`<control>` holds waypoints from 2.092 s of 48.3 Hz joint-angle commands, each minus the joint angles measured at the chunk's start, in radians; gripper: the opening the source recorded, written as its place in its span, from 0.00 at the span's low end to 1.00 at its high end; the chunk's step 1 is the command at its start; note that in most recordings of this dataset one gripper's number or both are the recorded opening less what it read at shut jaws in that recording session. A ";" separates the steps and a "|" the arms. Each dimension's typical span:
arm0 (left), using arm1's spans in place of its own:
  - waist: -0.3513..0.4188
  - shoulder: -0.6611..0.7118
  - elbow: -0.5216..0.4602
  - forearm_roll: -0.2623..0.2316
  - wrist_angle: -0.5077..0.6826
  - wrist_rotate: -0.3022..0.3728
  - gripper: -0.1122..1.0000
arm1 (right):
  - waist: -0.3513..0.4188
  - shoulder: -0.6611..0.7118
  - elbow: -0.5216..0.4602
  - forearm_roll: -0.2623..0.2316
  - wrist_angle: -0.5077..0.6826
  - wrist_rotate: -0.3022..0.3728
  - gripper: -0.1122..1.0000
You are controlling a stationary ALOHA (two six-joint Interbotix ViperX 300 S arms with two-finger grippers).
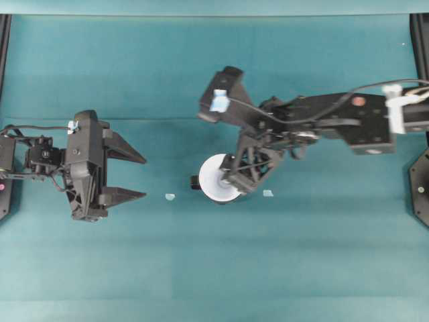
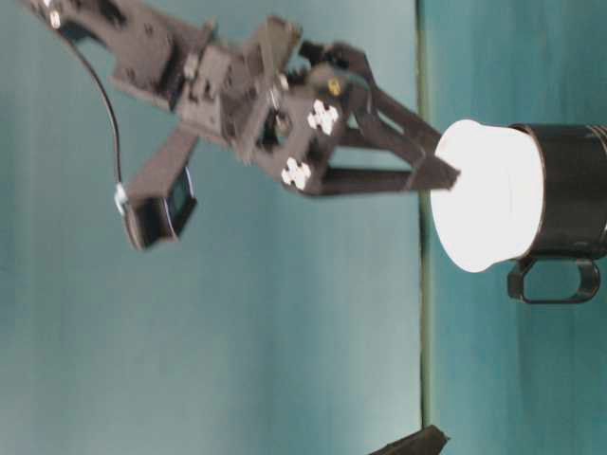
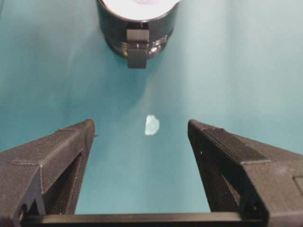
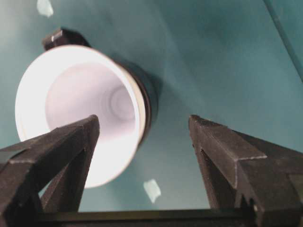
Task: Put the paper cup into the moved cup holder.
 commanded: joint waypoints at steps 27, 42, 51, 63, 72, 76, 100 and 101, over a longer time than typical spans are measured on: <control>0.000 -0.005 -0.012 0.002 -0.006 -0.002 0.83 | 0.020 -0.195 0.189 -0.014 -0.250 -0.011 0.85; 0.000 -0.006 -0.011 0.002 -0.005 -0.002 0.83 | 0.021 -0.316 0.295 -0.133 -0.279 -0.011 0.85; 0.000 -0.006 -0.011 0.002 -0.005 -0.002 0.83 | 0.021 -0.391 0.347 -0.235 -0.307 -0.009 0.85; -0.002 -0.008 -0.009 0.000 -0.005 -0.002 0.82 | 0.023 -0.466 0.405 -0.272 -0.345 -0.011 0.85; 0.000 -0.006 -0.009 0.002 -0.005 -0.002 0.83 | 0.032 -0.497 0.428 -0.275 -0.353 -0.011 0.85; 0.000 -0.008 -0.009 0.002 -0.005 -0.002 0.83 | 0.035 -0.499 0.430 -0.275 -0.353 -0.011 0.85; 0.000 -0.008 -0.009 0.002 -0.005 -0.002 0.83 | 0.037 -0.499 0.431 -0.275 -0.351 -0.009 0.85; 0.000 -0.008 -0.009 0.002 -0.005 -0.002 0.83 | 0.037 -0.499 0.430 -0.275 -0.351 -0.009 0.85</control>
